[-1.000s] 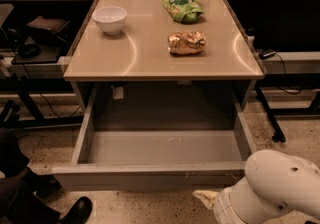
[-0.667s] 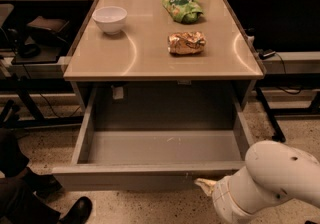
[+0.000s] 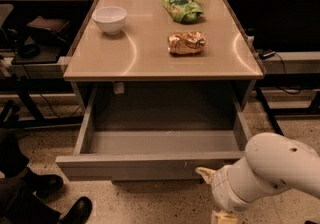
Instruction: Close top drawer
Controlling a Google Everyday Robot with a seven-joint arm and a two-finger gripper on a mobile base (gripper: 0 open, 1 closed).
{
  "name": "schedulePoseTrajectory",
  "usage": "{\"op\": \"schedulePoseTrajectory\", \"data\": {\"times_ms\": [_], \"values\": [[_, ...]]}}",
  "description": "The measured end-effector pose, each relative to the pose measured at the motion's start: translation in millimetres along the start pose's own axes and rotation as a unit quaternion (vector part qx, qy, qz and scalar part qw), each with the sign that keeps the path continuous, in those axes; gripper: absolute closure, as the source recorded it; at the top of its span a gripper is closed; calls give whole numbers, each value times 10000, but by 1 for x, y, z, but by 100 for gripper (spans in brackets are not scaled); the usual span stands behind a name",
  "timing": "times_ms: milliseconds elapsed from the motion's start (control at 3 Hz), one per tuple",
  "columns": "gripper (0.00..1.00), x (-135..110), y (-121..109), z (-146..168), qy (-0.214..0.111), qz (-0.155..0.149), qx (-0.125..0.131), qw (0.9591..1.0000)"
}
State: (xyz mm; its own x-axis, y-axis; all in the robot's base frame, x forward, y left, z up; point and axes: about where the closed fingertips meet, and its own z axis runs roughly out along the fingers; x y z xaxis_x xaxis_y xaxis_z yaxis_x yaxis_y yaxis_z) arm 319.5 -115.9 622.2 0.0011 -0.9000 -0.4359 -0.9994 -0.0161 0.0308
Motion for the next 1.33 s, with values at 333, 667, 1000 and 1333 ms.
{"op": "schedulePoseTrajectory", "data": {"times_ms": [333,667,1000,1333], "values": [[0,-2,-17,12,38,-50,-76,10000],[0,-3,-32,17,63,-47,-79,9999],[0,-14,-74,18,3,-35,10,10000],[0,-14,-73,18,3,-34,11,10000]]}}
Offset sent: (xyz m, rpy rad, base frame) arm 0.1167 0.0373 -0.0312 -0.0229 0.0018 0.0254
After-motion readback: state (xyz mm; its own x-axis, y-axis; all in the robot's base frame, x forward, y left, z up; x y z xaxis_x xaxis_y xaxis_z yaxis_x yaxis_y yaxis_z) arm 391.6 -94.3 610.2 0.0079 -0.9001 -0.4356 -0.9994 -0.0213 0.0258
